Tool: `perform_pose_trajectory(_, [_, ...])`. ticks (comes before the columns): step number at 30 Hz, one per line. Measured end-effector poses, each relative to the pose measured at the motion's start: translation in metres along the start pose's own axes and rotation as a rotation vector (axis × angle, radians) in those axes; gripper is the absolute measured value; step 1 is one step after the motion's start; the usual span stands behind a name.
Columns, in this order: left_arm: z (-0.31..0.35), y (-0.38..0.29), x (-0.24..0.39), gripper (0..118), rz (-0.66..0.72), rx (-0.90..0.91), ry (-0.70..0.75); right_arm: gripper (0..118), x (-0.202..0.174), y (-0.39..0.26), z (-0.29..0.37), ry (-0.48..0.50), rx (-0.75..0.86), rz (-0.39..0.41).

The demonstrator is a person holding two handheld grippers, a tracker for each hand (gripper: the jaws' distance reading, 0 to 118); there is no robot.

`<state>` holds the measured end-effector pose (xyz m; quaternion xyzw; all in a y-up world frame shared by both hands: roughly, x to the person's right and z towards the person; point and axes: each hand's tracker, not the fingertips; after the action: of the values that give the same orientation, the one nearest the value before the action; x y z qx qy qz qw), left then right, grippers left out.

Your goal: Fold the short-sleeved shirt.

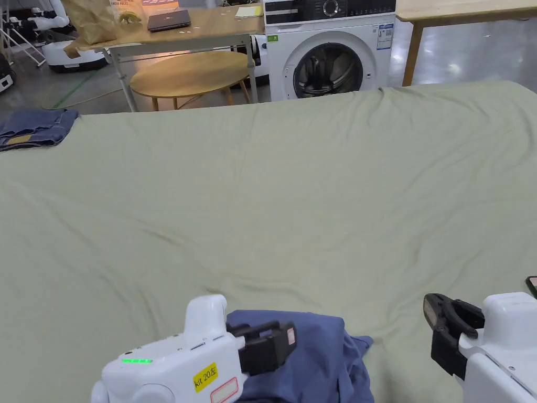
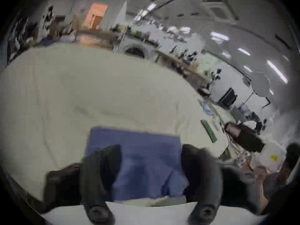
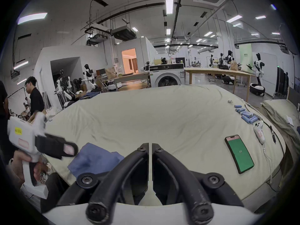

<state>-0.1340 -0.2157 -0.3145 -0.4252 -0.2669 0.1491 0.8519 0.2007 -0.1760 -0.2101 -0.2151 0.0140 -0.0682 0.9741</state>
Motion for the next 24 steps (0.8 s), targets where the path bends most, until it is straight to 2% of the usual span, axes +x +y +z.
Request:
perform_pose_trajectory(1, [-0.007, -0.012, 0.002, 40, 0.012, -0.031, -0.052, 2, -0.001, -0.001, 0.000, 0.005, -0.005, 0.004])
perform_pose_trajectory(2, [-0.012, -0.018, 0.004, 13, -0.007, -0.010, -0.118, 2, -0.001, -0.001, 0.000, 0.012, -0.012, 0.009])
perform_pose_trajectory(3, [-0.018, -0.025, 0.007, 3, -0.020, -0.038, -0.159, 2, -0.001, -0.002, -0.001, 0.019, -0.023, 0.013])
perform_pose_trajectory(6, [-0.040, -0.048, 0.029, 3, -0.104, -0.093, -0.191, 2, -0.003, -0.005, -0.007, 0.041, -0.067, 0.014])
perform_pose_trajectory(11, [-0.076, -0.060, 0.043, 3, -0.041, -0.103, -0.203, 2, -0.015, -0.012, -0.020, 0.136, -0.177, 0.002])
perform_pose_trajectory(14, [-0.056, -0.052, 0.042, 3, -0.065, -0.065, -0.203, 2, -0.025, -0.018, -0.031, 0.245, -0.236, -0.074])
perform_pose_trajectory(18, [-0.013, -0.034, 0.017, 3, -0.021, 0.047, -0.220, 2, -0.034, -0.035, -0.065, 0.328, -0.307, -0.140])
perform_pose_trajectory(19, [-0.004, -0.030, 0.006, 18, 0.000, 0.067, -0.215, 2, -0.032, -0.041, -0.076, 0.349, -0.335, -0.173])
perform_pose_trajectory(20, [0.006, -0.025, -0.008, 39, 0.018, 0.080, -0.193, 2, -0.031, -0.048, -0.084, 0.371, -0.354, -0.205])
perform_pose_trajectory(21, [0.012, -0.022, -0.021, 67, 0.035, 0.087, -0.174, 2, -0.029, -0.053, -0.090, 0.380, -0.365, -0.225])
perform_pose_trajectory(22, [0.018, -0.020, -0.038, 101, 0.057, 0.086, -0.151, 2, -0.027, -0.057, -0.094, 0.366, -0.377, -0.221])
perform_pose_trajectory(23, [0.022, -0.019, -0.053, 113, 0.085, 0.088, -0.117, 2, -0.024, -0.061, -0.097, 0.353, -0.382, -0.212])
perform_pose_trajectory(24, [0.025, -0.018, -0.066, 114, 0.118, 0.088, -0.089, 2, -0.021, -0.063, -0.097, 0.337, -0.382, -0.206])
